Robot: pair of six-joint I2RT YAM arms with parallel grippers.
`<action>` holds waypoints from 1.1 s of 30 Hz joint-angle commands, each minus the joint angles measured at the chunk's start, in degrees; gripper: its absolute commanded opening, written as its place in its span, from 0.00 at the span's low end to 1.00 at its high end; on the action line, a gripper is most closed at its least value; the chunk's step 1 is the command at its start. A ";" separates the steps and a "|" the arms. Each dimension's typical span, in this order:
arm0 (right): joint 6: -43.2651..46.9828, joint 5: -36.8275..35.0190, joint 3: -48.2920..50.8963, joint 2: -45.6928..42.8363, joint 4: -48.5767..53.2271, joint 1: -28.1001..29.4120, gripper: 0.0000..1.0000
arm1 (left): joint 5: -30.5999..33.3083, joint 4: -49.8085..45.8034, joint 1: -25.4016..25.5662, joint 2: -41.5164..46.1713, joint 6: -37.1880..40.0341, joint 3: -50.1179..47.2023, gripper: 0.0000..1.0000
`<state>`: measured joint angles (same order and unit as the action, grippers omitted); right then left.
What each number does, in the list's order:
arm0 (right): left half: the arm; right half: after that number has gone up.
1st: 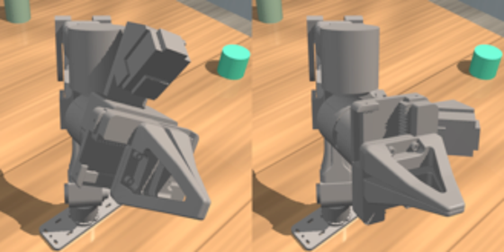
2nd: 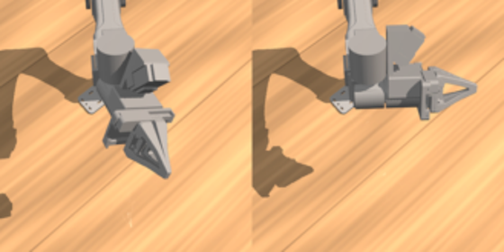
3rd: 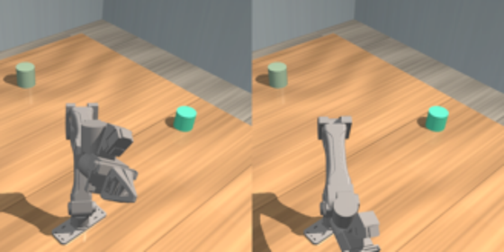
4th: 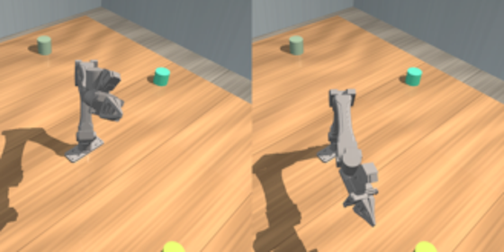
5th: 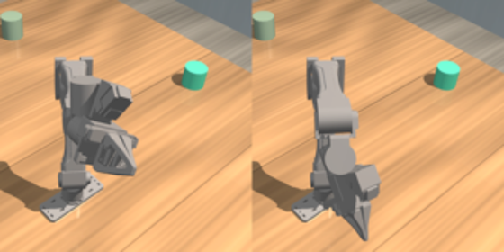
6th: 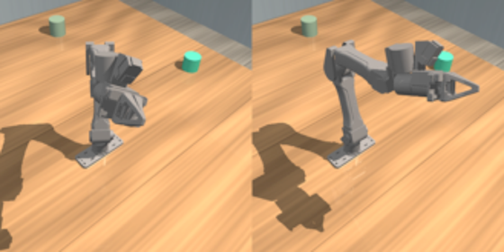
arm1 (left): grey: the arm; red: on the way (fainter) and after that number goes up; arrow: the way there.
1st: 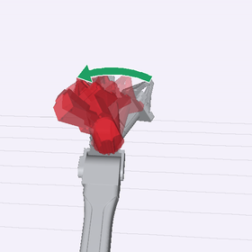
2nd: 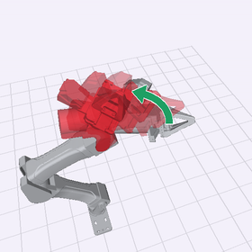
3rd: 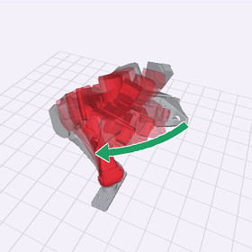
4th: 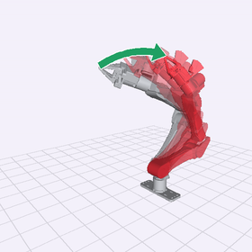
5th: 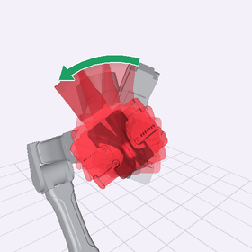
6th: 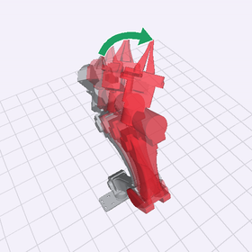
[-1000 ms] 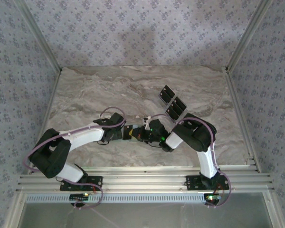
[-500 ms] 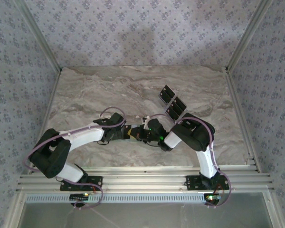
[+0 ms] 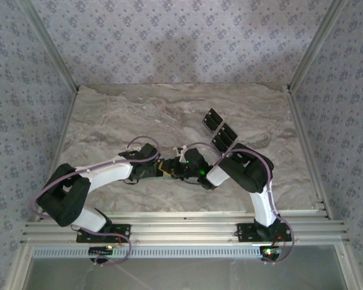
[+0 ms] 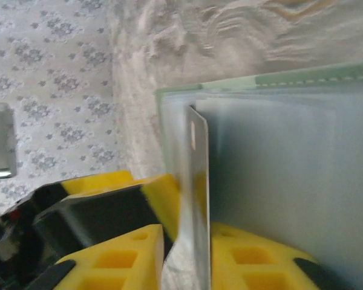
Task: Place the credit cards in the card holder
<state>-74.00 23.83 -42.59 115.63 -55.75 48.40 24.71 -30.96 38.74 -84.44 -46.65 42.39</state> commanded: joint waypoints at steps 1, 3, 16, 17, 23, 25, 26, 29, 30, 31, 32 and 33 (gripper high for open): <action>3.92 0.30 -1.00 -1.77 15.72 -0.51 0.41 | -1.02 -6.20 -0.09 -0.92 -0.15 0.02 0.99; 6.44 0.76 -2.64 -3.70 21.35 -0.84 0.50 | -1.46 -6.50 -0.38 -0.46 -0.21 0.77 1.00; 20.45 2.59 -12.21 -11.20 47.22 -3.69 0.62 | -2.90 -10.01 -5.15 4.16 1.05 4.57 1.00; 21.89 2.26 -13.24 -11.63 49.84 -3.88 0.61 | -2.83 -10.05 -5.55 4.54 1.05 4.22 1.00; 30.38 -1.31 -19.28 -12.04 63.38 -3.85 0.51 | -3.60 -8.89 -6.23 4.49 0.51 2.13 1.00; 33.03 -2.93 -21.47 -11.32 67.27 -3.50 0.42 | -3.88 -8.27 -6.22 3.92 0.32 1.52 1.00; 34.33 -3.89 -22.68 -10.86 69.01 -3.16 0.38 | -3.99 -8.28 -6.26 3.61 0.23 1.19 1.00; 36.99 -5.86 -25.17 -9.36 72.65 -2.21 0.24 | -4.20 -6.56 -6.22 2.81 0.11 0.57 1.00; 37.46 -6.19 -25.25 -8.90 73.32 -2.01 0.21 | -4.14 -6.30 -6.18 2.71 0.16 0.42 1.00; 37.50 -6.46 -26.88 -8.32 73.73 -1.83 0.19 | -4.19 -6.07 -6.22 2.55 0.05 0.19 1.00; 37.51 -6.59 -27.52 -7.79 73.87 -1.65 0.18 | -4.15 -5.85 -6.22 2.44 0.01 0.05 1.00; 37.44 -6.61 -27.71 -7.32 73.91 -1.64 0.17 | -4.16 -5.60 -6.22 2.27 0.08 -0.11 1.00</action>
<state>-39.44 19.49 -68.23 106.30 12.75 46.24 20.78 -37.30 32.84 -81.60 -46.39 42.89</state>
